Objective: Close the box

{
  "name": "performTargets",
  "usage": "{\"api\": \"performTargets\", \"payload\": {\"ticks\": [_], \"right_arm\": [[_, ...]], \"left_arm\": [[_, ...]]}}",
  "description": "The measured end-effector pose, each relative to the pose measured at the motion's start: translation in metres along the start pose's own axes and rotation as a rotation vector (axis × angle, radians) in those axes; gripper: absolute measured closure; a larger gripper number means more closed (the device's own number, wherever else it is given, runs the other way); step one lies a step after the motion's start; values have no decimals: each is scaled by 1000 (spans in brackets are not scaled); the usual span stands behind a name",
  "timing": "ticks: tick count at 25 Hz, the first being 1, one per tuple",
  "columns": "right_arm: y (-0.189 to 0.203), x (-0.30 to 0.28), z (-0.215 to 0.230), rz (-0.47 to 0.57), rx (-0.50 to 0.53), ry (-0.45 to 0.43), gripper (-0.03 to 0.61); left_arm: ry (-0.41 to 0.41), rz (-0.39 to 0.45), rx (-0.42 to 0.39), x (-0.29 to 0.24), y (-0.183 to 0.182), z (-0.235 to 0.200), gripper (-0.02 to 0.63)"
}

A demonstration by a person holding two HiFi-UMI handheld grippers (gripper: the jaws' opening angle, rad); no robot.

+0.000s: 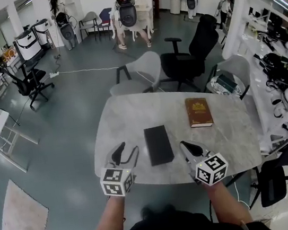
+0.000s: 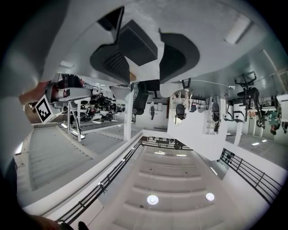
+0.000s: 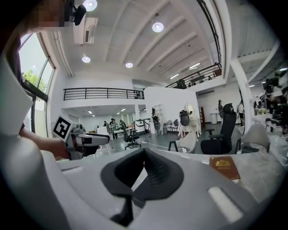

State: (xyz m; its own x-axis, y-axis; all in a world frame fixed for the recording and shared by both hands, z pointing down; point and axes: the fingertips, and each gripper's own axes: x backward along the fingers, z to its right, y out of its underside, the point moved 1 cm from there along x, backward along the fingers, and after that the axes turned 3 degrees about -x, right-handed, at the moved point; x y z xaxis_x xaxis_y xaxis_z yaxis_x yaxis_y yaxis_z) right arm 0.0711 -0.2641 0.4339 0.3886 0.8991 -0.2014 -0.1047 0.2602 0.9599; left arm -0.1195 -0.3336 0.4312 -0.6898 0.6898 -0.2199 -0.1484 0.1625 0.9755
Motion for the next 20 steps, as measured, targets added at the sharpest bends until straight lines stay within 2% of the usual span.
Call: {"api": "performTargets", "payload": {"ticks": [12,20], "right_arm": [[-4,12,5,3,47,2,577],[1,11,0,-9,29,-6,577]], "left_arm": [[-19,17,7,4,-9,3,422],[-23,14,0,11,-7,2,423]]}}
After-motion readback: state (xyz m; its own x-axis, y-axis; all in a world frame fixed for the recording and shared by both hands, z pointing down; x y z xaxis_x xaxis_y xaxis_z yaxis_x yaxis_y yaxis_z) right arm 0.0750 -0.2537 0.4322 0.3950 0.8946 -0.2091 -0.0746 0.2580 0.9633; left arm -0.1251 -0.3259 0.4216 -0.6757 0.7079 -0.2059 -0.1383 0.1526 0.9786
